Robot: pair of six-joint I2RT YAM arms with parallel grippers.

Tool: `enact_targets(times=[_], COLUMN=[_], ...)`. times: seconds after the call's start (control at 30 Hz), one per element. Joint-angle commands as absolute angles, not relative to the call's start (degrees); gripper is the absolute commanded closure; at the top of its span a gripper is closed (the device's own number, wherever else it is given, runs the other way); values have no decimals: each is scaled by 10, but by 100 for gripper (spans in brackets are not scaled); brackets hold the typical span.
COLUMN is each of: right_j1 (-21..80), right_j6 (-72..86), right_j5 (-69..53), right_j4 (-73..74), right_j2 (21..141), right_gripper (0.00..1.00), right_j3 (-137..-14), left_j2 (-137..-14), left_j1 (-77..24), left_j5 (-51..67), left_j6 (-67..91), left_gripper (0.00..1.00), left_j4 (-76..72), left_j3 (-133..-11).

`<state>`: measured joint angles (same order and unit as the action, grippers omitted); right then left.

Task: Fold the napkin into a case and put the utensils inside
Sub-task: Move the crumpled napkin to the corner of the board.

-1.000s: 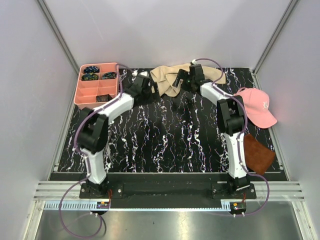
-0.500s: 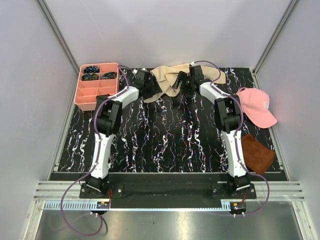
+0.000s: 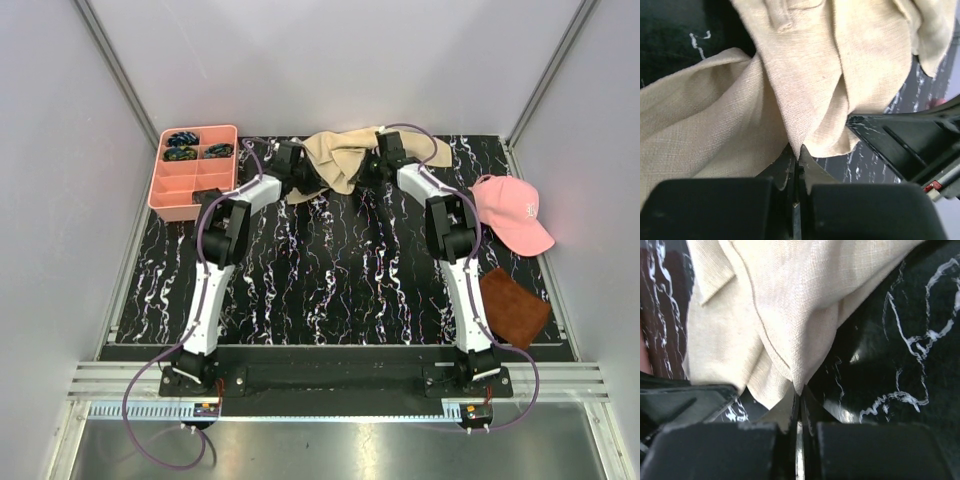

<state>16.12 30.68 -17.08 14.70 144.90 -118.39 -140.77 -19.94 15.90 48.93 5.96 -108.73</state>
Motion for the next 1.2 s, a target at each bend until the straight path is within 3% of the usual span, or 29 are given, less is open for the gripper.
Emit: enact_targets(times=[0.0, 0.33, 0.57, 0.77, 0.8, 0.83, 0.87, 0.9, 1.0, 1.07, 1.17], right_j1=[150, 148, 146, 148, 149, 149, 149, 150, 158, 184, 229], right_j6=[265, 267, 363, 405, 393, 383, 371, 353, 320, 302, 281], right_j5=[-171, -31, -102, -114, -111, -105, -99, -94, -89, -81, -36], right_j4=[242, 252, 250, 299, 307, 313, 316, 312, 286, 275, 281], right_j2=[1411, 940, 738, 607, 593, 578, 578, 584, 655, 731, 822], right_gripper=[100, 100, 100, 55, 45, 26, 22, 17, 14, 13, 16], right_j3=[-1211, -753, -467, -332, -329, -330, -345, -354, -409, -464, -549], left_j2=[-1328, -929, -795, -768, -759, -755, -748, -730, -676, -650, -621], left_j1=[-184, -188, -184, -190, -193, -195, -196, -200, -214, -224, -251], left_j5=[209, 189, 139, 163, 162, 160, 155, 141, 89, 56, 4], left_j6=[474, 473, 456, 419, 416, 406, 403, 400, 395, 398, 403], left_gripper=[100, 100, 100, 100, 100, 98, 97, 82, 48, 38, 41], left_j4=[30, 56, 129, 133, 143, 153, 164, 184, 213, 227, 250], left_j3=[-1064, -767, -581, -471, -464, -454, -450, -444, -418, -410, -424])
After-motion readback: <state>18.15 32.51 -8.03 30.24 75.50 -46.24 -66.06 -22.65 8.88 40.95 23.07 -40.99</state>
